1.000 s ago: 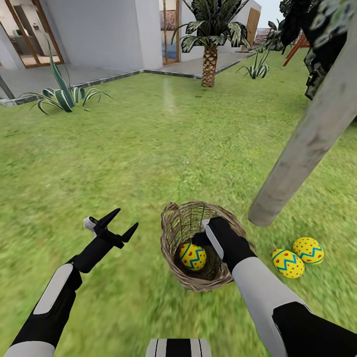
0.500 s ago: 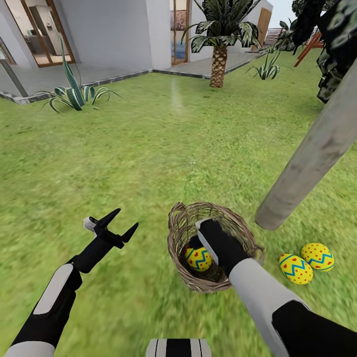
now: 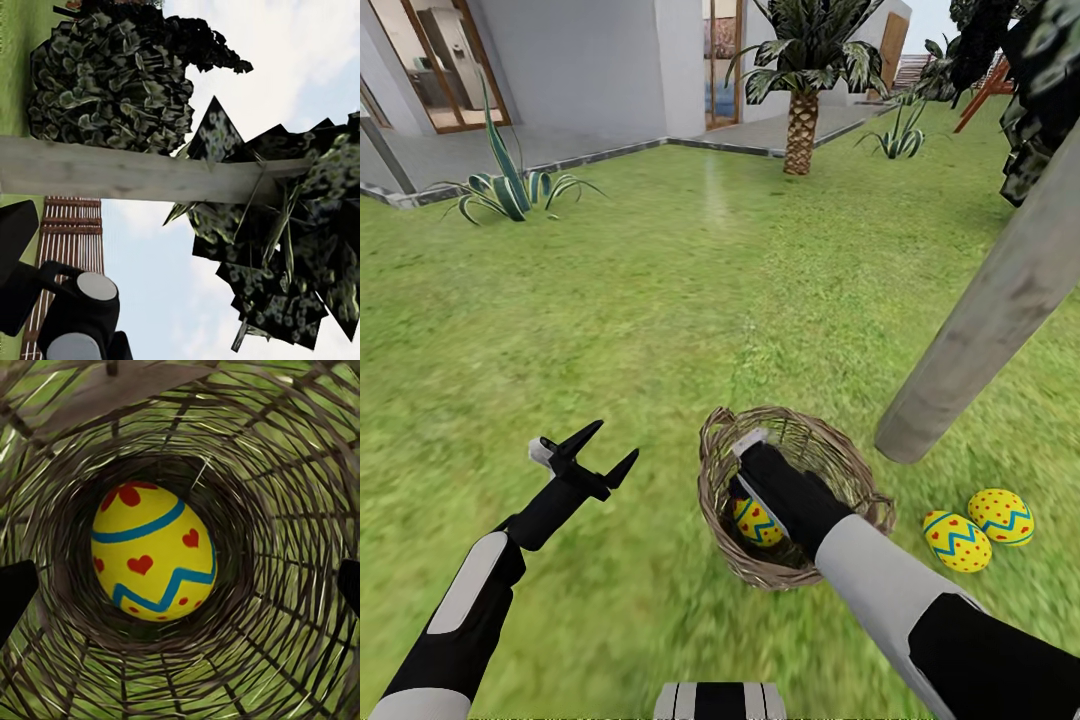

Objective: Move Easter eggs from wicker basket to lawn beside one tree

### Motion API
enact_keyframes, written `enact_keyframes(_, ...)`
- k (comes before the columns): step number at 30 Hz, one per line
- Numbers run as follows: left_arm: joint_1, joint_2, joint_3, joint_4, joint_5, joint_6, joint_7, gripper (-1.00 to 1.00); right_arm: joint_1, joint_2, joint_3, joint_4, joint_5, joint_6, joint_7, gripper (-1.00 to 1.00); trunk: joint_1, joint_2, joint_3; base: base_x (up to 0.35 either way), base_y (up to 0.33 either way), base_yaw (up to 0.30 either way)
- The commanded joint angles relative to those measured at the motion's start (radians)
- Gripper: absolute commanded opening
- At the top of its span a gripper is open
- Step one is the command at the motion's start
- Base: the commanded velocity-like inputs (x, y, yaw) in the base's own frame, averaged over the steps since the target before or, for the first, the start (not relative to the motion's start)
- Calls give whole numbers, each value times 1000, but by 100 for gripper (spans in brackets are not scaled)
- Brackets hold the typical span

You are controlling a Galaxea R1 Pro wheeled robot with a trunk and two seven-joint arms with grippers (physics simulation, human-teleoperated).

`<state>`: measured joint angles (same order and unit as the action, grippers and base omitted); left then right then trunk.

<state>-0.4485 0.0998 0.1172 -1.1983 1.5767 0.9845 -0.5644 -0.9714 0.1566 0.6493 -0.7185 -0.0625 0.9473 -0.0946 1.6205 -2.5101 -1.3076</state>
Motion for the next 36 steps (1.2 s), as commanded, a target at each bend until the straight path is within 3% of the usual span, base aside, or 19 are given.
enact_keyframes(1,-1,0,1,0,-2,5,-3,100,-1,-1,7,-3,-7,3,-8,100,0,-1,-5,0,0,0)
enact_keyframes(8,-1,0,1,0,-3,3,-3,100,-1,-10,15,-1,5,2,-9,100,3,-2,-32,0,0,0)
enact_keyframes(13,-1,0,1,0,-4,3,-3,100,-1,-15,10,4,108,1,-8,100,6,-3,-51,0,0,0)
enact_keyframes(21,-1,0,0,1,-4,3,-2,100,-1,-41,12,-9,122,-3,-1,100,9,-5,-82,0,0,0)
enact_keyframes(23,-1,0,-1,1,-4,3,-2,100,-1,-53,11,-10,122,-5,33,100,10,-6,-90,0,0,0)
enact_keyframes(27,-1,0,-1,0,-4,3,-2,100,-18,-96,11,-10,125,-54,209,100,12,-7,-105,0,0,0)
enact_keyframes(30,-1,0,-1,1,-4,3,-2,100,-22,-103,12,-12,125,-66,241,100,13,-7,-117,0,0,0)
enact_keyframes(36,-1,0,0,1,-4,3,-2,100,-23,-104,12,-15,130,-71,242,100,16,-9,-140,0,0,0)
